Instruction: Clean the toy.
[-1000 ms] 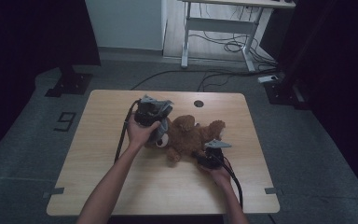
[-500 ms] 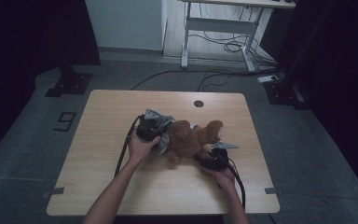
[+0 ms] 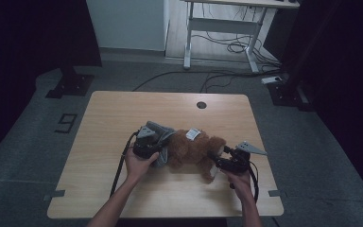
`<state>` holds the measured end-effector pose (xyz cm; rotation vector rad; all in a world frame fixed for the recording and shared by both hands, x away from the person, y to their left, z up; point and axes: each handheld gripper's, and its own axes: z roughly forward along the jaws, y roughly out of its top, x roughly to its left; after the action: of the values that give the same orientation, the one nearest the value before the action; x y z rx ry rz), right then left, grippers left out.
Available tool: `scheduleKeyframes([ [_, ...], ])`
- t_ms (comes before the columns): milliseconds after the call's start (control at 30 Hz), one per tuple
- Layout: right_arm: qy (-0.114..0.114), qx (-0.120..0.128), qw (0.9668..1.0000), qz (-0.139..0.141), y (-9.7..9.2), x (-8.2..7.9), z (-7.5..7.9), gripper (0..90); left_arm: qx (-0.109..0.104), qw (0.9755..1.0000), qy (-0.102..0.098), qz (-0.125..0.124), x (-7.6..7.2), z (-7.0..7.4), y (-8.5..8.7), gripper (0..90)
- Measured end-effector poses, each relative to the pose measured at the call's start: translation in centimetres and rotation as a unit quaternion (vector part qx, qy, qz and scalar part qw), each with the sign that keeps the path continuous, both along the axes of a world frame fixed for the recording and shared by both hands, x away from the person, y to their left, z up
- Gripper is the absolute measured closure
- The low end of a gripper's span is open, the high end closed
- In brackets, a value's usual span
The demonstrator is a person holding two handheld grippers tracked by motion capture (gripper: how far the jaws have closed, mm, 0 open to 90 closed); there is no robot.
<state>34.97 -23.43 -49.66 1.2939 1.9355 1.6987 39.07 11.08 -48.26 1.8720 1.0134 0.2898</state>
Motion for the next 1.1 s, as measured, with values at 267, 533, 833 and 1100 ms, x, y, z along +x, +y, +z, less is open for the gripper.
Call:
scheduleKeyframes([
  [267,0.018,-0.062,0.9979,-0.008,1.8,0.3,-0.6,46.8,-0.005,0.9999,0.012,-0.006,-0.4,-0.1,0.0,82.9],
  [533,0.019,-0.083,0.9952,0.049,2.2,0.3,-2.3,60.4,-0.014,0.9996,0.024,-0.011,-0.9,1.4,1.0,82.0],
  [833,0.029,-0.085,0.9924,0.084,2.3,0.2,-2.9,61.0,-0.030,0.9985,-0.030,-0.035,0.6,9.0,-1.1,81.5],
  [1100,0.029,-0.079,0.9933,0.079,2.1,0.1,-3.1,61.0,0.019,0.9938,0.008,-0.110,2.3,8.8,-9.6,80.6],
])
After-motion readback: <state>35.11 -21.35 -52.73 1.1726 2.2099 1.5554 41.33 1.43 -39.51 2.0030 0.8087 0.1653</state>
